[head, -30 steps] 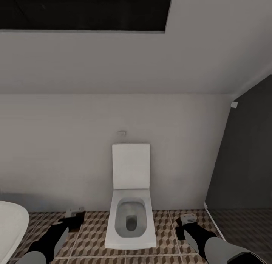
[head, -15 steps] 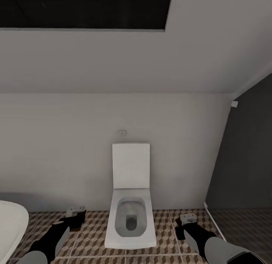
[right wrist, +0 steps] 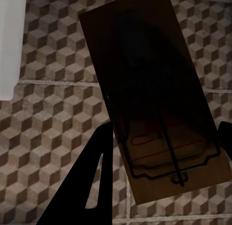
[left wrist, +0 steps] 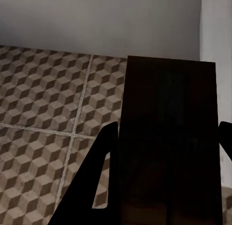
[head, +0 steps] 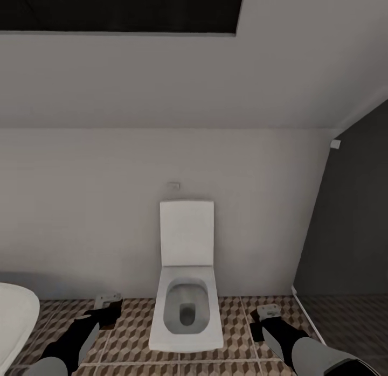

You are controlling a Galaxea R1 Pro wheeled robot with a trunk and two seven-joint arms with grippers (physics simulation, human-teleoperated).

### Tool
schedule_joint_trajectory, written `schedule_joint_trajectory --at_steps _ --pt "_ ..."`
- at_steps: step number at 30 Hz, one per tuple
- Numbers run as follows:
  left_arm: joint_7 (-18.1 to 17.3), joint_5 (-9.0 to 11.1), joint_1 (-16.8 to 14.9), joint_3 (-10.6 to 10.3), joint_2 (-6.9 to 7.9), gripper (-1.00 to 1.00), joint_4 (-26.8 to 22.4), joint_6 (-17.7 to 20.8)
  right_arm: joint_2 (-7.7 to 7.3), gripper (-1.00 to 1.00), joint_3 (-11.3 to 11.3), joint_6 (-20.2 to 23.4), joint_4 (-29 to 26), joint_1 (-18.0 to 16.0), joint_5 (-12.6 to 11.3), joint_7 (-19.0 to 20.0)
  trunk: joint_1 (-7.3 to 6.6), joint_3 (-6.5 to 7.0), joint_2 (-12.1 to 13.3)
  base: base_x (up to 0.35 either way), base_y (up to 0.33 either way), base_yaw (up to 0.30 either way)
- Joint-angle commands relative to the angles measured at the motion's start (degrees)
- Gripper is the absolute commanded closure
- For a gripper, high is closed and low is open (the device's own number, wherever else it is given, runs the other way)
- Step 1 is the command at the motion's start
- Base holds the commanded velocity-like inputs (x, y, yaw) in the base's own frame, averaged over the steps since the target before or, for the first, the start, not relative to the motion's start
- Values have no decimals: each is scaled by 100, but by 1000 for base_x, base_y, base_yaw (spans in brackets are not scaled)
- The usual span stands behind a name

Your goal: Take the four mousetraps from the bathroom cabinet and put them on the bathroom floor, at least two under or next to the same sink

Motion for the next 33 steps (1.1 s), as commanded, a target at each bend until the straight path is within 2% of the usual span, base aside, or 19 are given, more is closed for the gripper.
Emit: schedule_joint_trajectory --at_steps 1,33 --pt "16 -12 -3 12 -2 100 -12 34 -3 100 49 42 -15 -1 -62 -10 22 -25 -45 0 0 0" --pt "8 -4 -4 14 -10 100 21 60 1 100 79 89 -31 0 -28 44 725 -600 -1329 0 0 0"
